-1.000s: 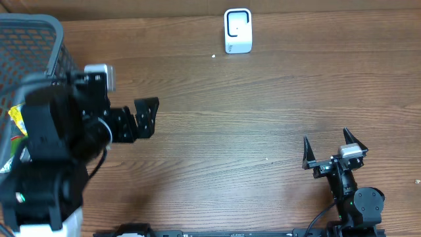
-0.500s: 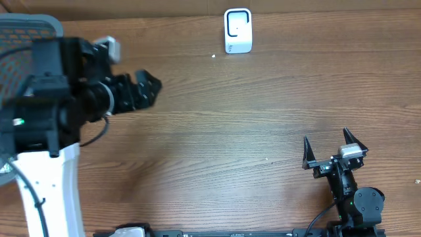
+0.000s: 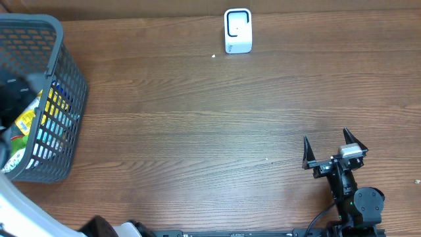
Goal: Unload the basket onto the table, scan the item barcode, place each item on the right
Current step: 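Move the left gripper over the grey basket and reach inside, then grasp the mint-green wrapped packet in the basket with the left gripper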
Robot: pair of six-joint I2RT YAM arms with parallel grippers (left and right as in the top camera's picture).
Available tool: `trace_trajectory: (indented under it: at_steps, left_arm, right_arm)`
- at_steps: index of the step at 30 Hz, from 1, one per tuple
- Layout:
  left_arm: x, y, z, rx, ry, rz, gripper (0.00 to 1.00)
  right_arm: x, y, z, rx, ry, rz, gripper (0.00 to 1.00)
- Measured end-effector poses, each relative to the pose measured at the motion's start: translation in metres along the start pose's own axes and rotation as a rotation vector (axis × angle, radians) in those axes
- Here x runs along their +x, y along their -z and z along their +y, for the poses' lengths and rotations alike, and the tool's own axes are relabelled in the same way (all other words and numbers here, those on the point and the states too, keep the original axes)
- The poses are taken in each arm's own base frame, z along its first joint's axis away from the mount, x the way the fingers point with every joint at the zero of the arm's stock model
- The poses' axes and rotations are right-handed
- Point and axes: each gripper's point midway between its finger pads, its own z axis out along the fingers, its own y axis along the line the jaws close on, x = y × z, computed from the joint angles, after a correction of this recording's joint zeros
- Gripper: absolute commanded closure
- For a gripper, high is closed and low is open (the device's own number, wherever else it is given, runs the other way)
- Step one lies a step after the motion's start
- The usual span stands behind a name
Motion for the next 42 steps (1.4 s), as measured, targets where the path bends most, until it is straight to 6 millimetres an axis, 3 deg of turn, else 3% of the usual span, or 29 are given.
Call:
trace_trajectory:
  at_steps: [4, 11, 18, 24, 29, 36, 42]
  left_arm:
    - [-0.014, -0.032, 0.04, -0.098, 0.117, 0.051, 0.07]
    - [-0.025, -0.101, 0.068, -0.181, 0.159, 0.166, 0.13]
    - [-0.01, -0.167, 0.09, -0.242, 0.194, 0.336, 0.26]
    - [0.011, -0.215, 0.106, -0.287, 0.21, 0.478, 0.3]
    - [0.018, -0.239, 0.111, -0.311, 0.199, 0.507, 0.3]
    - [0.019, -0.26, 0.098, -0.318, 0.142, 0.482, 0.29]
    - [0.049, -0.291, 0.102, -0.356, 0.113, 0.54, 0.25]
  right_arm:
    - [0.0, 0.0, 0.0, 0.0, 0.0, 0.0, 0.0]
    - [0.0, 0.0, 0.0, 0.0, 0.001, 0.0, 0.0]
    - [0.0, 0.0, 0.0, 0.0, 0.0, 0.0, 0.0]
    - [0.0, 0.0, 0.0, 0.0, 0.001, 0.0, 0.0]
    - [0.0, 0.0, 0.0, 0.0, 0.0, 0.0, 0.0]
    - [0.0, 0.0, 0.0, 0.0, 0.0, 0.0, 0.0]
    - [0.0, 0.0, 0.0, 0.0, 0.001, 0.0, 0.0]
